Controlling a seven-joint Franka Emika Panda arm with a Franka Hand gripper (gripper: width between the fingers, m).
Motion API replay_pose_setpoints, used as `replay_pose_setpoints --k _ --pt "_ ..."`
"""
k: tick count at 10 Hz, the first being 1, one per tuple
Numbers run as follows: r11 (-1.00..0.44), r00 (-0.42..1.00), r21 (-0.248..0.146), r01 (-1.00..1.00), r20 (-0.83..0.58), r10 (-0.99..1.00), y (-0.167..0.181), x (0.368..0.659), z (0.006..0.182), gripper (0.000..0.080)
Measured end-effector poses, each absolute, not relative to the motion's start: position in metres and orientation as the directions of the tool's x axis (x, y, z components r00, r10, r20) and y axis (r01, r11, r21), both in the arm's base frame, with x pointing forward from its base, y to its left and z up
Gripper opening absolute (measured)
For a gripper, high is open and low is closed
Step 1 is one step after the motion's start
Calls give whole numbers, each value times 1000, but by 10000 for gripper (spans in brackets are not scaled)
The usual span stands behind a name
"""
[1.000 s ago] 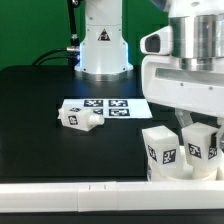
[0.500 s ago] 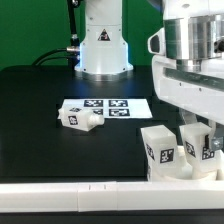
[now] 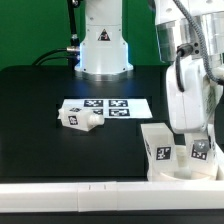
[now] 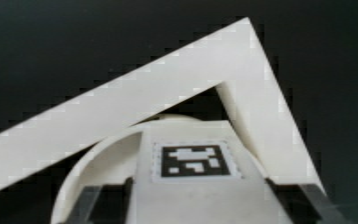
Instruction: Assemble stool
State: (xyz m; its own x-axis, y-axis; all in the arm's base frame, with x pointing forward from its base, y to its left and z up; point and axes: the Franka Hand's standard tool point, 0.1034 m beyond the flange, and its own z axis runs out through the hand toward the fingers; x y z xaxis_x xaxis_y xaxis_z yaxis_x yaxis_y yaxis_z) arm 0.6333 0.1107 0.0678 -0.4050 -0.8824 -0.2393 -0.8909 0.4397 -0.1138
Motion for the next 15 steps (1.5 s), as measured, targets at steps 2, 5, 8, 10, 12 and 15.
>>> replay_pose_setpoints --k 2,5,8,10,12,15 --pt "378 -344 -126 -917 -232 -910 111 633 68 517" --pt "34 0 -148 -988 -224 -975 125 626 98 642" --pt "-161 197 -191 -968 -189 -962 124 625 99 649" --pt "-338 374 -221 -915 -147 -916 123 625 99 649" --pt "-713 739 -241 -659 -25 -674 118 633 112 649" --pt "-892 909 -221 -394 48 -413 118 631 114 649"
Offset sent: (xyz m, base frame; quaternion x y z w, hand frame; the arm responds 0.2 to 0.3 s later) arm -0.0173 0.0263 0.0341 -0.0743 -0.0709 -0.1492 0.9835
